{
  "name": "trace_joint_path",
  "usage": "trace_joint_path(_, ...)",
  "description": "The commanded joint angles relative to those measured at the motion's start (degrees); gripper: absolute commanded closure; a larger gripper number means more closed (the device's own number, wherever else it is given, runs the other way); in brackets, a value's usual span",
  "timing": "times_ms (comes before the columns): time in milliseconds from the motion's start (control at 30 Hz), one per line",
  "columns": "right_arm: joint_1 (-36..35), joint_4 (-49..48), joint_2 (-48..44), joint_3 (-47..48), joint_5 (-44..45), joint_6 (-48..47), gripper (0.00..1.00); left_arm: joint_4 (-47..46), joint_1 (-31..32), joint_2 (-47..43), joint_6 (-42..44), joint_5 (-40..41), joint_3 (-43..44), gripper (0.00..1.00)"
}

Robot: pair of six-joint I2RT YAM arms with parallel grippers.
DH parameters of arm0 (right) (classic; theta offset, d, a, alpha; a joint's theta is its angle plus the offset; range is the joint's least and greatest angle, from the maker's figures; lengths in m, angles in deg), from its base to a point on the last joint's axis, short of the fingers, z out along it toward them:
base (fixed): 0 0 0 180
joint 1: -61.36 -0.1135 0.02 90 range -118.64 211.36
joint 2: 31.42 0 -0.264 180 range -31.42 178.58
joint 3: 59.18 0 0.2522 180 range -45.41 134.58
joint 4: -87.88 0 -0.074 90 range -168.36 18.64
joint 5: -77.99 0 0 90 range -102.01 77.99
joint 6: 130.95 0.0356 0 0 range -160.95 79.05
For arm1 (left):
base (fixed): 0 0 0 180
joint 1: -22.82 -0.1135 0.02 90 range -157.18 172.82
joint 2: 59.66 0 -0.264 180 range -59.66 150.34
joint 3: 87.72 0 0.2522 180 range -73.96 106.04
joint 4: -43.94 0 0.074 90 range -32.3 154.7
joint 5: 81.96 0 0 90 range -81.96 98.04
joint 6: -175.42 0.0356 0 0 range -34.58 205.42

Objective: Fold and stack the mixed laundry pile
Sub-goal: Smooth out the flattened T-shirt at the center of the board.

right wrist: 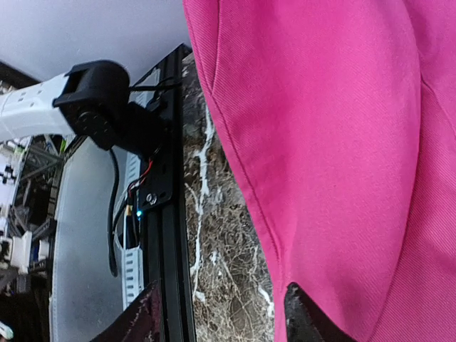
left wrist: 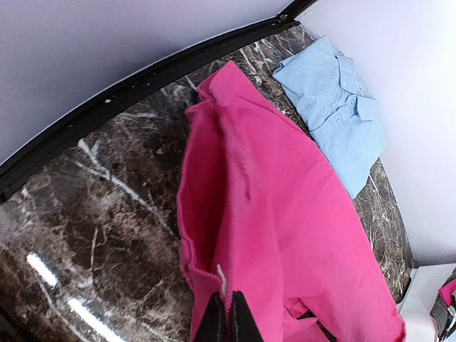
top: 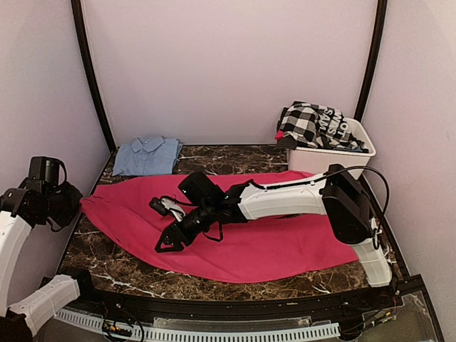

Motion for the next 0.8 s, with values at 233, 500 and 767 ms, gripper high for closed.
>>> trace_joint_path(233,14.03,2.81,-14.57,-10.20,0.74,-3.04,0.32,32.09,-0.37,-10.79,-11.11,6.11,5.66,0.64)
trace_joint_path(500,25.02,10.32,-17.29,-19.09,12.83,-10.18,0.35,9.71,-0.37,-4.37,3.65,-5.72,1.62,0.30)
trace_joint_path(767,28.38,7.59,-18.36,-32.26,15.75,-9.00,0.38,-15.72,2.11,9.97,8.51,-17.63,-7.28,0.32)
